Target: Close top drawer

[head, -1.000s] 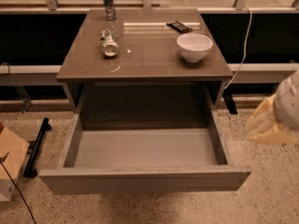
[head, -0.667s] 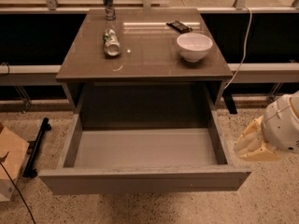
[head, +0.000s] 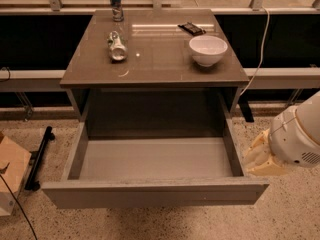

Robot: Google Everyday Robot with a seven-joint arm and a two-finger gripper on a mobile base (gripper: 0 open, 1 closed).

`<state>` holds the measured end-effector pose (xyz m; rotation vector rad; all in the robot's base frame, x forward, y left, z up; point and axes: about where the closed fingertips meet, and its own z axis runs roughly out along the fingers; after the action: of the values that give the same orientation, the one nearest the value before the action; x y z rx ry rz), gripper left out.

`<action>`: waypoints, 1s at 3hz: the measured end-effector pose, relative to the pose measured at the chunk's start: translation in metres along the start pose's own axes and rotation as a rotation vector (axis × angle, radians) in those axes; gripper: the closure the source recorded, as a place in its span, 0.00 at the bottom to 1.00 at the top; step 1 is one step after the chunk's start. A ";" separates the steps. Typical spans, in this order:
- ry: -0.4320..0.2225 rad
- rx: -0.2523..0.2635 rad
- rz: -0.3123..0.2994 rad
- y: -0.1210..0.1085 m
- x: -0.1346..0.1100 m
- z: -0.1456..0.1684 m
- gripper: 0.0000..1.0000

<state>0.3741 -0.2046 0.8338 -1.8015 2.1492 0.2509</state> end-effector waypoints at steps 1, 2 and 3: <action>-0.021 -0.033 0.017 0.012 -0.007 0.035 1.00; -0.038 -0.072 0.025 0.023 -0.003 0.065 1.00; -0.060 -0.119 0.043 0.033 0.009 0.114 1.00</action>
Offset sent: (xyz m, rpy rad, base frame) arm -0.0207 0.0381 -0.0945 0.0816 0.1120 0.0112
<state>0.3559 -0.1681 0.7217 -1.7876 2.1748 0.4458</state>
